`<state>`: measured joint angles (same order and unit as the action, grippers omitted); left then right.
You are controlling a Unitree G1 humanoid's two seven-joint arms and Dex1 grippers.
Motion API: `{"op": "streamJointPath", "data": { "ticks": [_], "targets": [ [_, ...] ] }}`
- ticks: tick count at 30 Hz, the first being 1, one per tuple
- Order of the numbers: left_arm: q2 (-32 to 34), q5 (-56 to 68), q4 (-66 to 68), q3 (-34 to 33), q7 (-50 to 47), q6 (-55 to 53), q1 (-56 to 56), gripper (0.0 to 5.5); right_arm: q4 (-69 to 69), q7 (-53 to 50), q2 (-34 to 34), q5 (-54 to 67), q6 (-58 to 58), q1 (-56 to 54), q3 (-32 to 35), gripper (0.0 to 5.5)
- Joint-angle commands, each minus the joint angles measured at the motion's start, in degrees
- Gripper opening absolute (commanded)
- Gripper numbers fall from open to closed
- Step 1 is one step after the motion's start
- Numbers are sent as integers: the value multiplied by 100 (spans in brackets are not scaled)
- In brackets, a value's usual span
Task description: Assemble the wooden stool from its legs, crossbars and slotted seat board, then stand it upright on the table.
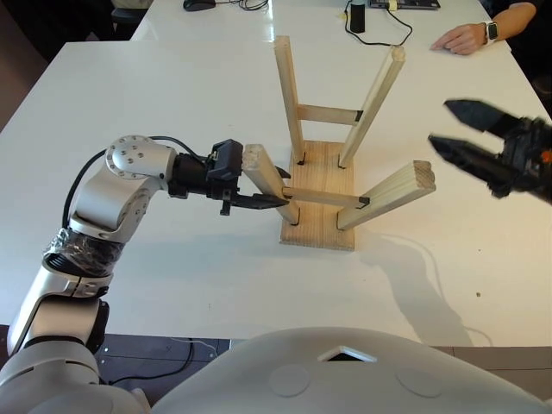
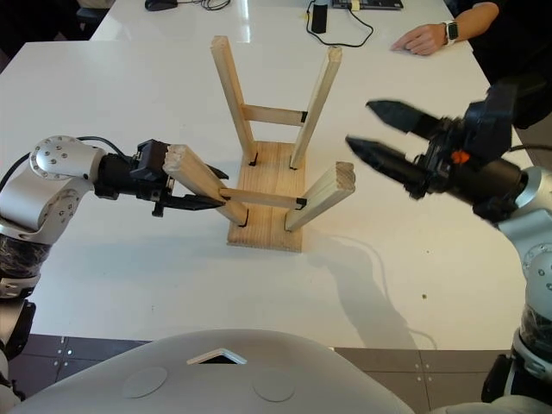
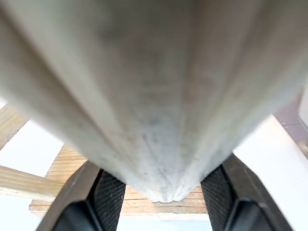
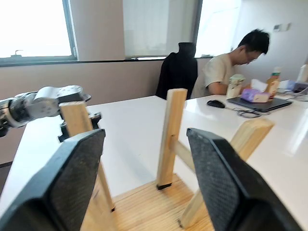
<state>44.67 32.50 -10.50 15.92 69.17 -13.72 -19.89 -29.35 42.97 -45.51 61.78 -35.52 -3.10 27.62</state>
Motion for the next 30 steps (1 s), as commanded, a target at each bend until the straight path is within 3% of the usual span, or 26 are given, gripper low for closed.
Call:
{"op": "streamJointPath", "data": {
  "ticks": [1,7,12,19,30],
  "targets": [
    [-236,-1035,139,579,-937,-720,428,204,22,-1141,274,-12,188,-852,96,312],
    [-732,-1065,-71,701,-1856,-1286,217,204,-1135,-2970,647,618,29,-1541,-443,312],
    [-926,-1122,-407,862,-2275,-1586,271,204,-1966,-4260,1284,494,-268,-1491,-1924,312],
    [-838,-1193,-425,936,-2241,-1646,305,204,-1429,-4470,1973,-838,-127,-1473,-2991,312],
    [-817,-1306,-302,1040,-2204,-1805,83,204,872,-4111,2187,-3701,224,331,-4852,312]
  ]
}}
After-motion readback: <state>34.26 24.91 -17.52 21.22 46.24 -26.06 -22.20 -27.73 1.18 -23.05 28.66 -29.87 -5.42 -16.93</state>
